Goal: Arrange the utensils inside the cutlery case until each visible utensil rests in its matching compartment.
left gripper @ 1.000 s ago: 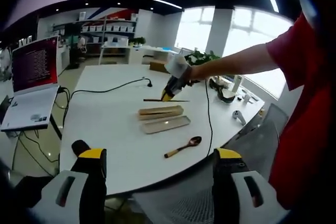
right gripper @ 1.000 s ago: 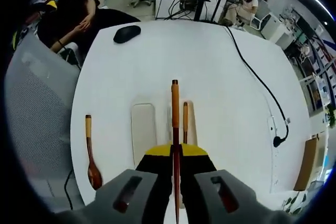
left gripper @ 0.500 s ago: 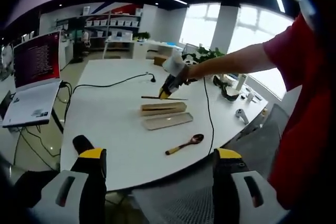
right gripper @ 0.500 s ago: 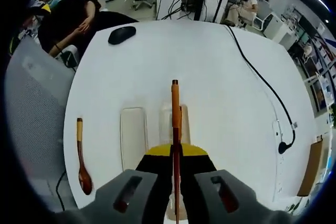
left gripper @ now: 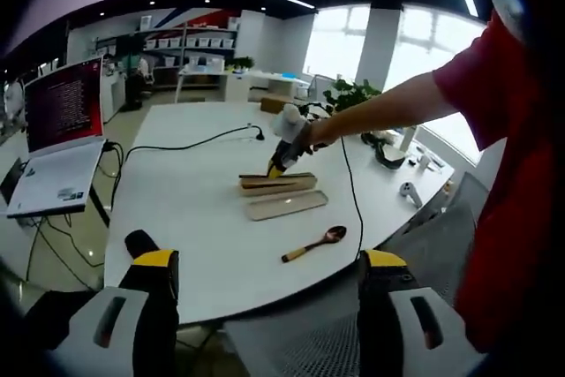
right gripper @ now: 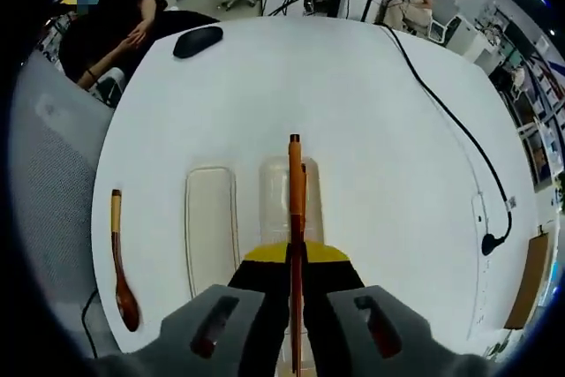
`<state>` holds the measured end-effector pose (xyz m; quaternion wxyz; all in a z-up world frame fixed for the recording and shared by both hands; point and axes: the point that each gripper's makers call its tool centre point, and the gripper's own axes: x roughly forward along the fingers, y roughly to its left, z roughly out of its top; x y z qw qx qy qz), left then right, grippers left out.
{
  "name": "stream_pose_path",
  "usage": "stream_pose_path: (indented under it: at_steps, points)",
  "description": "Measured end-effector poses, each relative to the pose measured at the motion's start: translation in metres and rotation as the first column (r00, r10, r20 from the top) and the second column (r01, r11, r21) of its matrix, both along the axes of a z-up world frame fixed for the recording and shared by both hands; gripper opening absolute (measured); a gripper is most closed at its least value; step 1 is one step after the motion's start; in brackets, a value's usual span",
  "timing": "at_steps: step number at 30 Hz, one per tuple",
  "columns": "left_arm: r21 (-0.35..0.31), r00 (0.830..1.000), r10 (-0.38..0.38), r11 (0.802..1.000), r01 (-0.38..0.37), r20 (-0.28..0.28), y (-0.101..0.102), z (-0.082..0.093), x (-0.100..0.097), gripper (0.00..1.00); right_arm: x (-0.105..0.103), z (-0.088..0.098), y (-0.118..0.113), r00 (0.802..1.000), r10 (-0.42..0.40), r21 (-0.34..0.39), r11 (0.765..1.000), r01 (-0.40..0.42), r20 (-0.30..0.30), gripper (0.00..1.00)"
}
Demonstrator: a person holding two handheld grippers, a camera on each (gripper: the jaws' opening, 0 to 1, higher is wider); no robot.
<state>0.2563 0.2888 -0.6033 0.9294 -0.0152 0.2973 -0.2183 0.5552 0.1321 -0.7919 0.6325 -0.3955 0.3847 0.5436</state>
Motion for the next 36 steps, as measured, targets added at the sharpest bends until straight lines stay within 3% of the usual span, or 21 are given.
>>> stream_pose_path:
  at_steps: [1,5,10,23,26,36]
  points:
    - [0.002,1.000,0.000,1.000,0.000,-0.002,0.000,0.000,-0.001,0.85,-0.001,-0.002,0.000,1.000,-0.024,0.007,1.000,0.024,-0.019,0.00]
    - [0.002,1.000,0.012,1.000,-0.012,-0.010,0.003,-0.002,-0.004,0.85,0.005,-0.007,0.001,1.000,-0.019,0.034,0.999,0.018,0.012,0.00]
    - [0.003,1.000,0.019,1.000,-0.019,-0.018,0.004,-0.003,-0.005,0.85,-0.005,-0.016,-0.003,0.999,-0.029,0.020,0.999,0.029,-0.016,0.00]
    - [0.006,1.000,0.013,1.000,-0.013,-0.028,0.000,-0.005,-0.006,0.85,-0.009,-0.015,-0.001,0.999,-0.012,0.028,1.000,0.013,-0.032,0.01]
    - [0.001,0.999,0.013,1.000,-0.013,-0.031,0.000,-0.005,-0.007,0.85,-0.007,-0.017,-0.003,0.998,-0.043,0.013,0.999,0.043,-0.039,0.01]
    - [-0.002,1.000,0.014,1.000,-0.014,-0.027,0.003,-0.004,-0.008,0.85,-0.004,-0.016,-0.008,0.999,-0.036,0.003,0.999,0.036,-0.016,0.00]
